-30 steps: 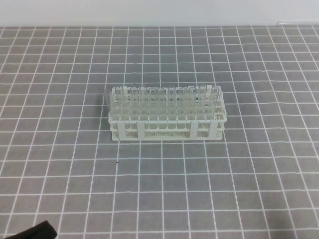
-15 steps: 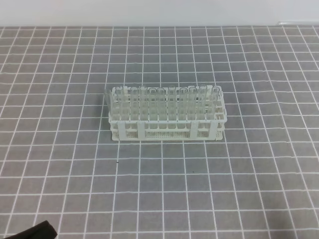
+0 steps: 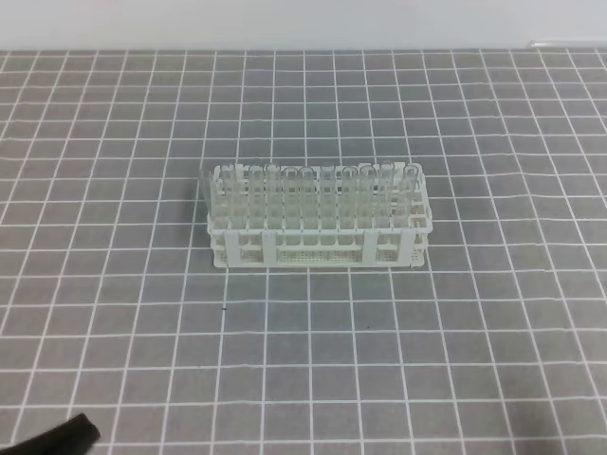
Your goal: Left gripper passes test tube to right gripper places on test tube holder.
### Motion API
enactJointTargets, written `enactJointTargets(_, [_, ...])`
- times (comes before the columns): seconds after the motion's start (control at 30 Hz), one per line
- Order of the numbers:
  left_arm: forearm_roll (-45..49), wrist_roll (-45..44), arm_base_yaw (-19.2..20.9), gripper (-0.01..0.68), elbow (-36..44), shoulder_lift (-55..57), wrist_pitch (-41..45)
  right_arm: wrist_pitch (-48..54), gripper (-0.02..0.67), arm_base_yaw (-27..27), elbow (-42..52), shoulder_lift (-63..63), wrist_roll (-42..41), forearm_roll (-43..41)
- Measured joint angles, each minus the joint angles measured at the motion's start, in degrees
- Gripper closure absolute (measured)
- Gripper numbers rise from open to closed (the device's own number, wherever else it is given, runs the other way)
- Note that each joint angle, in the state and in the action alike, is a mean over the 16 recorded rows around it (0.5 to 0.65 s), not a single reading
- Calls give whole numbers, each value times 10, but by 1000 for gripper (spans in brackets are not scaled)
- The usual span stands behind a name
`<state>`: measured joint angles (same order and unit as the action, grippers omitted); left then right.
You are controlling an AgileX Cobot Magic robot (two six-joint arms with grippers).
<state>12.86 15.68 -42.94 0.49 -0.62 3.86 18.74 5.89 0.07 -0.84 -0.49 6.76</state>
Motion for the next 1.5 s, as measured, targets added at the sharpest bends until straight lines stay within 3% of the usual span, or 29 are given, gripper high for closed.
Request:
enactJointTargets(0.17, [-2,-18,80,674,1,-1,-3,0,662,0,0,0,0,0])
enactJointTargets(0.43, [-62,-23,245,674,1,-2,25,0,662,0,0,1,0,0])
enactJointTargets(0.63, [-86,-24,323,674,0,-3,59,0,662,0,0,1,0,0])
enactJointTargets(0.87, [-90,-22,356,674,-2,-1,72,-1,662,0,0,1,0,0])
enactJointTargets(1.5, [-93,-19,358,674,1,-8,150,-1,662,0,0,2,0,0])
